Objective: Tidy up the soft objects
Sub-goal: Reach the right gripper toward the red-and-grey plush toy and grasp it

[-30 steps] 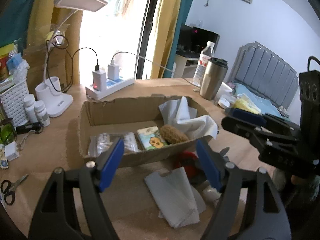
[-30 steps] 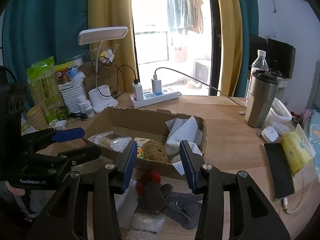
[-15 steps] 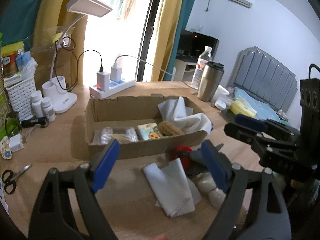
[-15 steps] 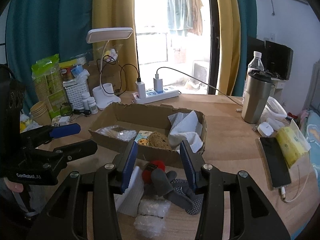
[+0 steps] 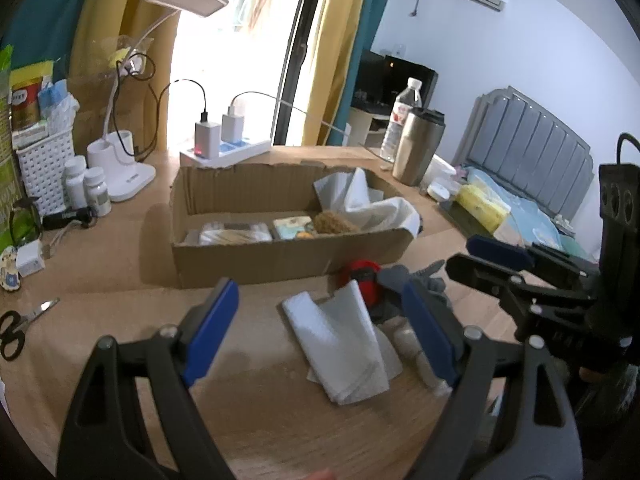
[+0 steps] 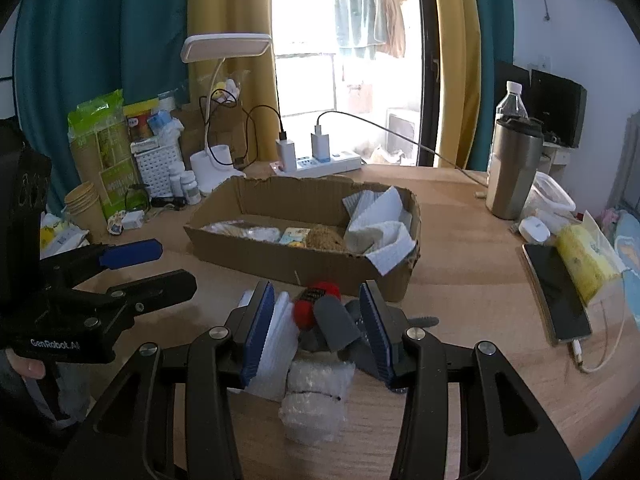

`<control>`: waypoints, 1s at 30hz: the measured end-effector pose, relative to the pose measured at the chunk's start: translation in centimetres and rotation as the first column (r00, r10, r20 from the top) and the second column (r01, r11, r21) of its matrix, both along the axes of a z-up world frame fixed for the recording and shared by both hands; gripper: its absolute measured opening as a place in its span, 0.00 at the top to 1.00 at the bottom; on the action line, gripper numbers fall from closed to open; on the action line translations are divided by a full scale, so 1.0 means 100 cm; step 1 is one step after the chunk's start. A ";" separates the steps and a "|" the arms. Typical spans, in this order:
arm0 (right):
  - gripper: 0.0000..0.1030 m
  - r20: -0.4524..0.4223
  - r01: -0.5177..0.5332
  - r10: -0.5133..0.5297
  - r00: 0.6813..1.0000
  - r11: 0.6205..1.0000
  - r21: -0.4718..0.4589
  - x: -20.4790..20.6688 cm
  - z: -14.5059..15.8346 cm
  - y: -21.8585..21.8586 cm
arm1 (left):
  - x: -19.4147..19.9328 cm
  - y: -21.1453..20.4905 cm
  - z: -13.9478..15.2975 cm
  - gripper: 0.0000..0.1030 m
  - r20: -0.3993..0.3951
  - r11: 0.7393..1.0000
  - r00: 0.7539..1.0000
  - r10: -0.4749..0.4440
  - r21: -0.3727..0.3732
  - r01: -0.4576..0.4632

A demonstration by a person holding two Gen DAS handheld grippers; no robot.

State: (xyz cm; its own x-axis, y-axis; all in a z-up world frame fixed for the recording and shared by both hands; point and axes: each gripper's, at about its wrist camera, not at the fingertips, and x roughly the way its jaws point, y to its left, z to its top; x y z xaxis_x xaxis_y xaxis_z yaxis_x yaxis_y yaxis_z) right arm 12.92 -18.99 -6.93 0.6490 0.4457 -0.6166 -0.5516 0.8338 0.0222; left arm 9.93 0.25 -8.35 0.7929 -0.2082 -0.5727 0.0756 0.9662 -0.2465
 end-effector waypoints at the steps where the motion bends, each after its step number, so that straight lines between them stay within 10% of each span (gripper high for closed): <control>1: 0.54 -0.002 0.001 -0.001 1.000 1.000 -0.001 0.000 -0.001 0.000 | 0.000 0.000 -0.001 0.17 -0.001 1.000 1.000 0.000 0.000 0.000; 30: 0.54 -0.114 0.043 -0.035 0.993 0.997 0.064 0.029 -0.053 -0.043 | 0.029 -0.046 -0.048 0.17 -0.166 0.992 0.986 -0.008 0.127 0.029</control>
